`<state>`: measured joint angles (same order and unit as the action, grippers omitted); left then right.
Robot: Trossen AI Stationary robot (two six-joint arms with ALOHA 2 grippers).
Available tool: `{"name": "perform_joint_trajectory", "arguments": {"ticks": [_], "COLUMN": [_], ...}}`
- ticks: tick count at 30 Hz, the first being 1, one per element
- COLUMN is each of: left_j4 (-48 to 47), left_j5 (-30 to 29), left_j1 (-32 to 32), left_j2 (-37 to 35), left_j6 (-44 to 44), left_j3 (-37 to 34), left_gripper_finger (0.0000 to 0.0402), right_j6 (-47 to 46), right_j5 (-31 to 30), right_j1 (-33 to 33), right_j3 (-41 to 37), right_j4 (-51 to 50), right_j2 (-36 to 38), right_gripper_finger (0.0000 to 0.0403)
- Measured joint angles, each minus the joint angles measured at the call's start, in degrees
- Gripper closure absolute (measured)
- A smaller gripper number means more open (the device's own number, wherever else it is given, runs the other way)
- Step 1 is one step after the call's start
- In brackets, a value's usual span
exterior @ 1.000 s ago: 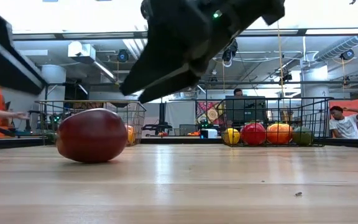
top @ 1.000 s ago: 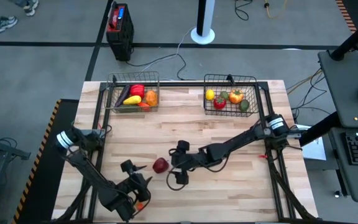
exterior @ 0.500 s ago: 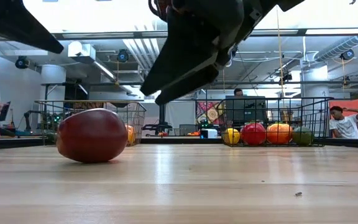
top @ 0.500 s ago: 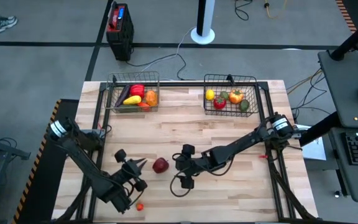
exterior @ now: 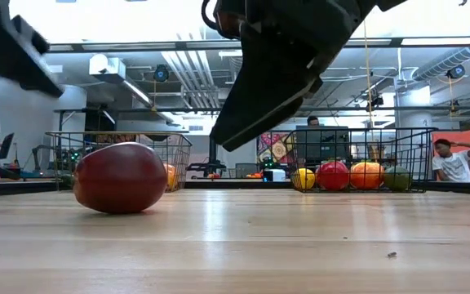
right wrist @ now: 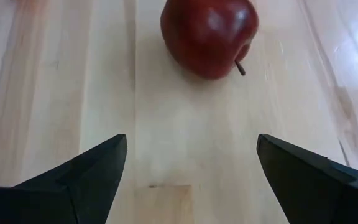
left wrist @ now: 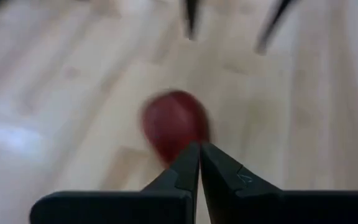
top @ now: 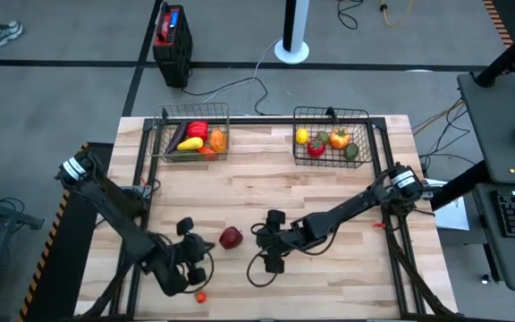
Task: Sort produce into baskets
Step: Put the apple into the black wire basket
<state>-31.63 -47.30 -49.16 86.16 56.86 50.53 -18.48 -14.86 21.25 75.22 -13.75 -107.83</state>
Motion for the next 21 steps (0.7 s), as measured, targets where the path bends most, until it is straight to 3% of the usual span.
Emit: {"name": "perform_joint_trajectory", "arguments": {"ticks": [4, 10, 15, 21], "left_j4": [6.22, 6.74, 8.14, 9.16], "left_j5": [5.32, 5.05, 0.45, 0.07], "left_j1": [0.64, 0.69, 0.87, 2.27], "left_j2": [-1.95, -3.29, -1.7, 1.04], "left_j6": [-1.47, 3.38, 3.51, 2.2], "left_j3": [-5.38, -9.6, -10.56, -10.24], "left_gripper_finger": [0.0401, 0.0401, 0.0401, 0.0402], "right_j6": [-0.04, -2.78, -3.02, -0.87], "right_j5": [-0.01, 0.01, -0.19, -0.2], "right_j1": [0.01, 0.04, 0.23, 0.14], "right_j3": [0.0, -0.13, -0.39, -0.48], "right_j4": [-0.07, -2.84, -2.77, -0.41], "right_j2": [0.04, 0.04, 0.02, -0.07], "right_gripper_finger": [0.0051, 0.0051, 0.0051, 0.0051]}}
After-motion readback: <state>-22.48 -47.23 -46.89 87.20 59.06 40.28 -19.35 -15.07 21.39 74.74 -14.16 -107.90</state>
